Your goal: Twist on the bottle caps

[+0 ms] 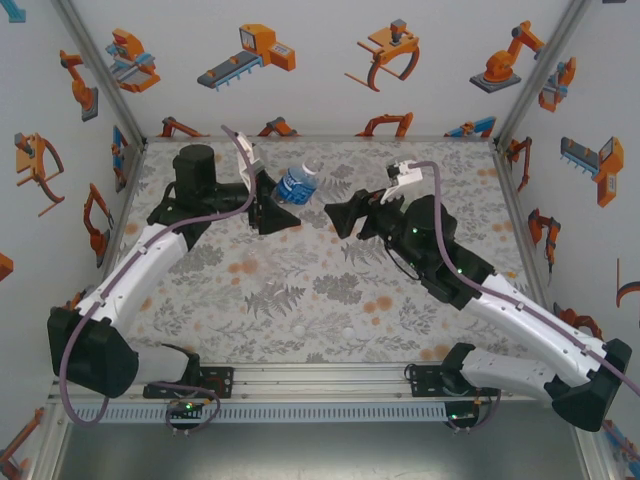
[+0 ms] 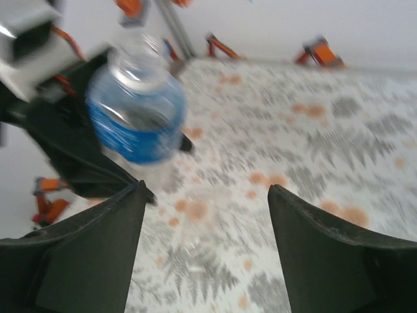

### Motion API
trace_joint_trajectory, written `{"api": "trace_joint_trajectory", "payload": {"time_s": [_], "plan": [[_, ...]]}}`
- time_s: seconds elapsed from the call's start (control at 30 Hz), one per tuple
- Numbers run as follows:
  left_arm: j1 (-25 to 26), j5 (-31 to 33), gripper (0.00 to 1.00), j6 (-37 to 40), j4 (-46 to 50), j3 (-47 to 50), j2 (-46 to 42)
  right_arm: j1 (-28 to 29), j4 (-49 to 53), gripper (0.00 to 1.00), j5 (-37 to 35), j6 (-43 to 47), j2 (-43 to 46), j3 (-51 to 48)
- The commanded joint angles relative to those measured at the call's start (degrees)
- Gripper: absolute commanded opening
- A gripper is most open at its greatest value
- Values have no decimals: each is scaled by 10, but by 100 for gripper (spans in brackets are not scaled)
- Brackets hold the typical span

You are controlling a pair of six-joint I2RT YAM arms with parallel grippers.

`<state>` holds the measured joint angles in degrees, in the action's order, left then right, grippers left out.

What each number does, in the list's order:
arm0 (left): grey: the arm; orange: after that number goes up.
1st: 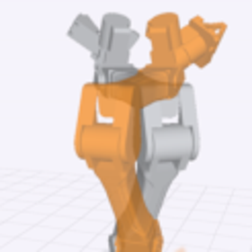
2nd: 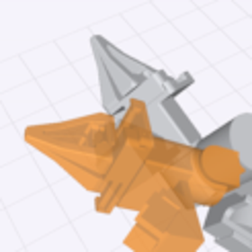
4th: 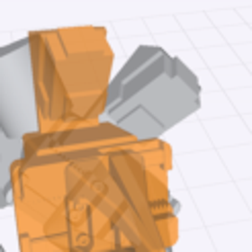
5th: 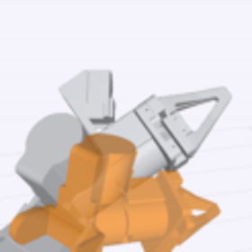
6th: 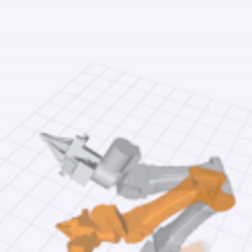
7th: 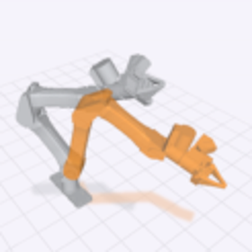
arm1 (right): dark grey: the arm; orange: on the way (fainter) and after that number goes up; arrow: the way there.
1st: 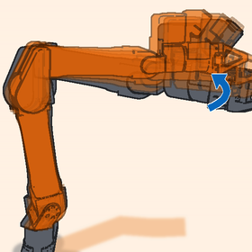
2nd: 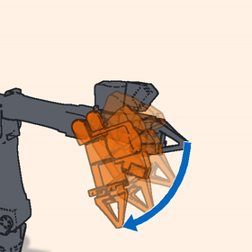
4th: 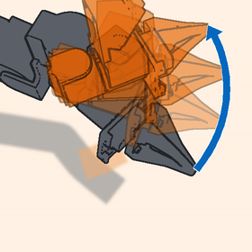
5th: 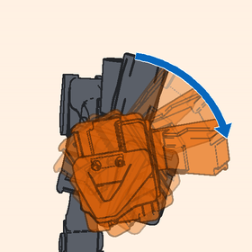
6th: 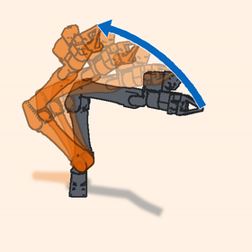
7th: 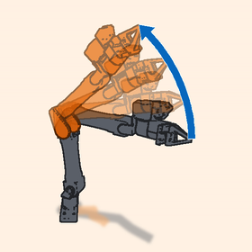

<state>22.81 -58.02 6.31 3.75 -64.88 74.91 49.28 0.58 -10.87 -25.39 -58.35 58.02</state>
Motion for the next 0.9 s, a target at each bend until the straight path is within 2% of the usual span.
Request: {"api": "trace_joint_trajectory", "payload": {"time_s": [0.0,0.17,0.37,0.53,0.63,0.87], "plan": [[-4,34,0,21,7,-10,-23,0,179,63,-56,-52,-9,6],[-6,90,0,21,12,-7,-34,3,322,53,-37,-120,-52,13],[-18,165,0,11,5,3,-48,55,375,45,-13,-196,-86,-42],[-23,203,0,18,16,5,-53,111,376,46,20,-229,-131,-74],[-24,206,0,16,15,4,-52,140,340,46,44,-257,-159,-100],[-25,207,0,17,11,8,-54,160,311,46,60,-277,-221,-116]]}}
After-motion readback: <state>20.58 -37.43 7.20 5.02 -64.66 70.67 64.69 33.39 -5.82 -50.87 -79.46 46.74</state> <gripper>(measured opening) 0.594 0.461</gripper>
